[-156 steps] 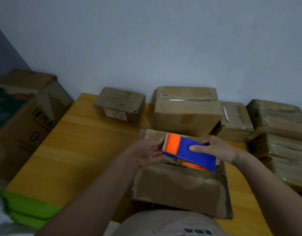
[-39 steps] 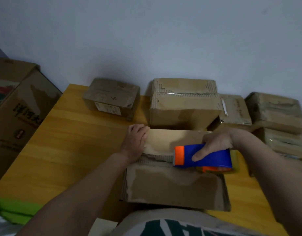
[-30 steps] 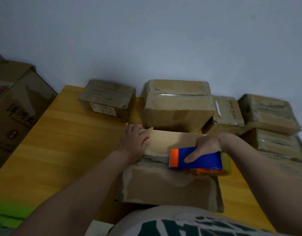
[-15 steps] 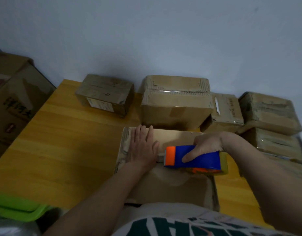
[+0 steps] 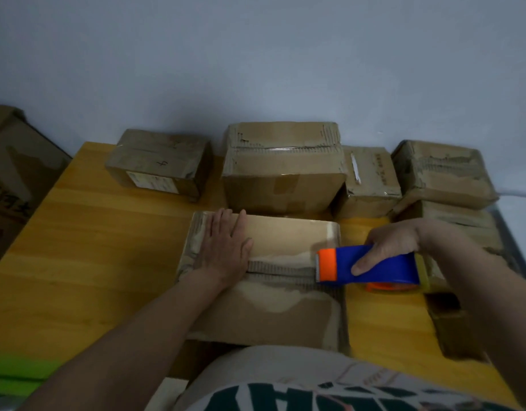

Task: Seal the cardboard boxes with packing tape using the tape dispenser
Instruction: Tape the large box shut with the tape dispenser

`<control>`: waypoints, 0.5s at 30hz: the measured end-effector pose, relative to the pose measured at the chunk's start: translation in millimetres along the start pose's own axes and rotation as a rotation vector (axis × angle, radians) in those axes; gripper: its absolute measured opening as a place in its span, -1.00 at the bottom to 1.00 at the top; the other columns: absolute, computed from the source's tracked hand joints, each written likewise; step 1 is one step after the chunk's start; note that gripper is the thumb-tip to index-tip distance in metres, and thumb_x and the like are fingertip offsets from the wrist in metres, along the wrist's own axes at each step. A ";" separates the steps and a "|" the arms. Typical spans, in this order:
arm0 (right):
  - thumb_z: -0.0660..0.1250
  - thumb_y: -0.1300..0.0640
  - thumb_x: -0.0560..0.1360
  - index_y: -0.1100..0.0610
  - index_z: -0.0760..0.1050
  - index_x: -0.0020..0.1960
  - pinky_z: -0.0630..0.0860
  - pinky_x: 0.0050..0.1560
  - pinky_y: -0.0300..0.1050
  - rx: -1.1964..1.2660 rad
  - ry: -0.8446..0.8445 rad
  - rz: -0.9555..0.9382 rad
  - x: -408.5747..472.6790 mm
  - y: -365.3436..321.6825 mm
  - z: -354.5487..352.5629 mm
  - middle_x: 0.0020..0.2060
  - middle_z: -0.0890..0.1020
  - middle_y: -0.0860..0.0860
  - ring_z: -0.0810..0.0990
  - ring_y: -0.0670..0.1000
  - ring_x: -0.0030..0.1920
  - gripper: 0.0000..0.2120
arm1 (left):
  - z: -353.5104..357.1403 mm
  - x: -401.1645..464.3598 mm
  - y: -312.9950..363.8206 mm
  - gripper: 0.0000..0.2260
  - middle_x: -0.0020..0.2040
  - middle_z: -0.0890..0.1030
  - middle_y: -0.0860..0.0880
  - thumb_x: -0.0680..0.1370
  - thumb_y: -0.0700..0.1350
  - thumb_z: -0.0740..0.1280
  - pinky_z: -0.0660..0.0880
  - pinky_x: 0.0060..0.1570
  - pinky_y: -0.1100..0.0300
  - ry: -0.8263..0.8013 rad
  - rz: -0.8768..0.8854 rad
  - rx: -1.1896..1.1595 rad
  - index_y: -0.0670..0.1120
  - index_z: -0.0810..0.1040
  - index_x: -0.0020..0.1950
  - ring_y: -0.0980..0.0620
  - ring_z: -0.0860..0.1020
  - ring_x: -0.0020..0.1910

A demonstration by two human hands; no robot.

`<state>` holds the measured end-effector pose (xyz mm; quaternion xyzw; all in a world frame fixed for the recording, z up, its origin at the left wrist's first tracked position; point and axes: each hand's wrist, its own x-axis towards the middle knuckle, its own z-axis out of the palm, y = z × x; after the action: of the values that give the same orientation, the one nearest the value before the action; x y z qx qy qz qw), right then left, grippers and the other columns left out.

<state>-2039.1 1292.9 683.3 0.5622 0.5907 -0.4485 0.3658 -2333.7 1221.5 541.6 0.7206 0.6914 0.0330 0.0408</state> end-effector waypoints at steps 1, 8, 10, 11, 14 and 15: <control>0.51 -0.28 0.14 0.02 0.47 0.08 0.61 -0.19 -0.17 0.014 0.004 -0.007 1.1 0.8 3.5 -0.02 0.65 0.00 0.65 0.00 -0.06 -0.37 | -2.2 1.8 -3.3 -0.38 0.53 0.09 -0.19 0.56 0.18 -0.17 -0.30 0.45 0.01 -0.003 0.019 -0.003 -0.06 -0.01 0.58 -0.15 -0.02 0.52; 0.52 -0.26 0.19 0.03 0.48 0.08 0.60 -0.27 -0.19 0.068 0.004 -0.060 9.4 13.0 16.0 -0.06 0.67 0.00 0.67 0.00 -0.10 -0.41 | -12.6 8.0 25.1 -0.41 0.55 0.05 -0.10 0.58 0.23 -0.07 -0.19 0.45 -0.18 -0.060 -0.096 0.006 0.02 0.00 0.57 -0.19 -0.09 0.53; 0.52 -0.25 0.20 0.02 0.47 0.06 0.59 -0.29 -0.21 0.074 0.003 -0.074 10.5 13.3 15.9 -0.08 0.67 0.00 0.67 -0.01 -0.12 -0.43 | -11.5 12.9 62.4 -0.42 0.56 0.11 -0.07 0.60 0.20 -0.04 -0.17 0.47 -0.17 -0.042 -0.053 -0.045 -0.03 0.04 0.56 -0.14 -0.06 0.55; 0.52 -0.25 0.20 0.01 0.47 0.06 0.60 -0.27 -0.20 0.073 -0.001 -0.081 11.3 12.9 15.9 -0.08 0.67 0.00 0.67 -0.01 -0.11 -0.43 | -8.7 12.3 81.9 -0.44 0.56 0.13 -0.05 0.61 0.18 -0.05 -0.18 0.48 -0.15 -0.037 -0.006 -0.063 -0.03 0.06 0.56 -0.10 -0.03 0.55; 0.53 -0.24 0.17 0.02 0.47 0.09 0.61 -0.21 -0.15 0.084 -0.023 -0.107 13.9 13.6 15.2 -0.06 0.68 0.01 0.68 0.01 -0.09 -0.40 | 1.3 7.0 111.6 -0.47 0.55 0.16 -0.03 0.62 0.13 -0.05 -0.18 0.49 -0.12 -0.002 0.000 -0.063 -0.02 0.04 0.57 -0.07 -0.01 0.55; 0.53 -0.24 0.17 0.02 0.48 0.09 0.61 -0.22 -0.16 0.098 -0.020 -0.112 14.6 15.2 15.0 -0.07 0.68 0.02 0.69 0.00 -0.11 -0.40 | 4.0 6.7 112.0 -0.47 0.55 0.17 -0.03 0.63 0.12 -0.03 -0.17 0.49 -0.11 0.011 -0.018 -0.056 -0.02 0.04 0.57 -0.07 0.00 0.54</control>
<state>-2026.5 1283.1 662.9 0.5408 0.5950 -0.5024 0.3181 -2221.8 1223.6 549.3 0.7129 0.6967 0.0560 0.0575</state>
